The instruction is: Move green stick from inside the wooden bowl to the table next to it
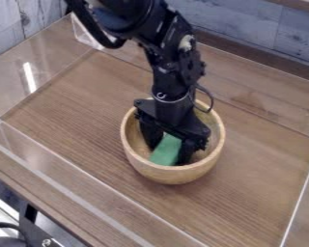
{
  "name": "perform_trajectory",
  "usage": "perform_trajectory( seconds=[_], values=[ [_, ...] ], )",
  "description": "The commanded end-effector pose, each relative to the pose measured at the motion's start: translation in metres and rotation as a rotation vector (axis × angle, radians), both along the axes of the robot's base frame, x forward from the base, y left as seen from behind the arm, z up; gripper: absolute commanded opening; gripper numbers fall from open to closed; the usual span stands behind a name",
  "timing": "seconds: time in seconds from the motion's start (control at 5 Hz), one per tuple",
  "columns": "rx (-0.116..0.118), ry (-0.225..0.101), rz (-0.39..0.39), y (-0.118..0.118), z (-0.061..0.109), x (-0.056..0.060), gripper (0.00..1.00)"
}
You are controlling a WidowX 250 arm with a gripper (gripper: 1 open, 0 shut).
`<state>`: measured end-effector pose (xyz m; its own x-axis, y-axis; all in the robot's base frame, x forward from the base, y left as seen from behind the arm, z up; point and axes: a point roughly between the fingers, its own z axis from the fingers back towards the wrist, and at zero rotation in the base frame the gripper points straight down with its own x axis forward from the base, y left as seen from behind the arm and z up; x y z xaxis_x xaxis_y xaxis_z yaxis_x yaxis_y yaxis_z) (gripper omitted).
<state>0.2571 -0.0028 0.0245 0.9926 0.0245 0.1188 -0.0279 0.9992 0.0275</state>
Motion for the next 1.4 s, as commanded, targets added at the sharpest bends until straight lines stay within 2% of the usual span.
perform_trajectory(
  seconds=[0.0,1.0,1.2],
  values=[
    [0.01,-0.019,0.011,0.005,0.003,0.005,1.0],
    [0.027,-0.01,0.046,0.015,-0.005,0.008,1.0],
    [0.026,-0.009,0.05,0.016,-0.007,0.007,0.0]
  ],
)
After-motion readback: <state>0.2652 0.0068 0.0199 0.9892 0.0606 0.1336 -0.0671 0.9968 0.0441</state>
